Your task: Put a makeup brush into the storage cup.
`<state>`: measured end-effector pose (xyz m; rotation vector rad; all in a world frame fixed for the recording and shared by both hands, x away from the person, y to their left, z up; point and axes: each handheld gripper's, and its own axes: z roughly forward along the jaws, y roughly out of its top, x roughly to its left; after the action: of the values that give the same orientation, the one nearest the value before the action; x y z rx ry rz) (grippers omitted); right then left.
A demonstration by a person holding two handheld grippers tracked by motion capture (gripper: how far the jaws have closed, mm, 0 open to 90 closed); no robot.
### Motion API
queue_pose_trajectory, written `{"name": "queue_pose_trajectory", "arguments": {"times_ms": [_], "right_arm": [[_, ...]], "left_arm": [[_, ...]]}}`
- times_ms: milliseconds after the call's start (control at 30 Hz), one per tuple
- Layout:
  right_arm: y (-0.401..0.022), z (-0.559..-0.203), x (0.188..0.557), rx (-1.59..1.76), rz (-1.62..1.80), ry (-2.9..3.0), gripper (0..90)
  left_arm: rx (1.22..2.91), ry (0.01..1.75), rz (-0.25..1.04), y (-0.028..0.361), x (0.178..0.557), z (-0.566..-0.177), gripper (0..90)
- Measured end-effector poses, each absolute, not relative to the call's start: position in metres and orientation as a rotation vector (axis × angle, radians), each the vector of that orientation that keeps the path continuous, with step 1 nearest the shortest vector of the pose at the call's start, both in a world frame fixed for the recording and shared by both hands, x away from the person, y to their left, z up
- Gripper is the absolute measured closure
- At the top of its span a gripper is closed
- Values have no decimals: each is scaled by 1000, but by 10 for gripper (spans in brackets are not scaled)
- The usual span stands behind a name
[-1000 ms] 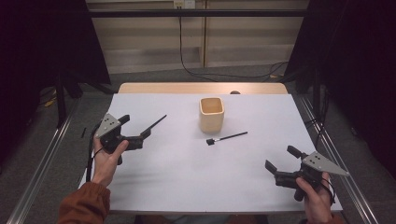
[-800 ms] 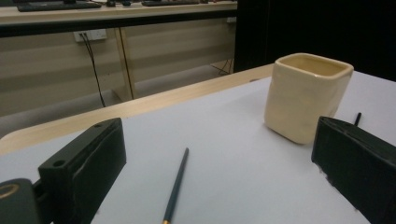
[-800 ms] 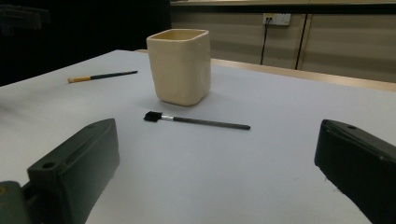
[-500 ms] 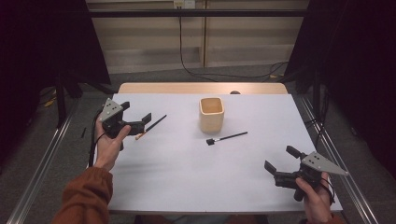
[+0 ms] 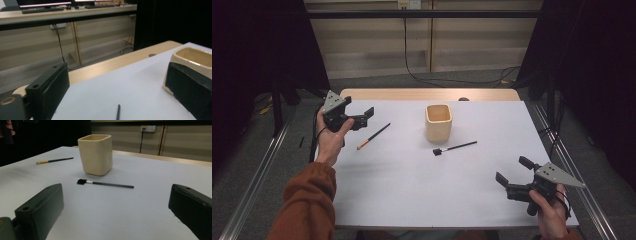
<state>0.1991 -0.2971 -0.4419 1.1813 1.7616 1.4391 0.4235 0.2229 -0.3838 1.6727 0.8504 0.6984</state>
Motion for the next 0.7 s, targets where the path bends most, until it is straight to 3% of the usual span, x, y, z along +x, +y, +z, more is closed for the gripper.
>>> {"name": "queue_pose_trajectory", "arguments": {"times_ms": [400, 700], "right_arm": [[-298, -442, 198, 1178, 1438, 1765, 0], [-299, -442, 198, 1188, 1441, 1754, 0]], "left_arm": [[1642, 873, 727, 220, 455, -383, 28], [1672, 916, 669, 213, 467, -387, 27]]}}
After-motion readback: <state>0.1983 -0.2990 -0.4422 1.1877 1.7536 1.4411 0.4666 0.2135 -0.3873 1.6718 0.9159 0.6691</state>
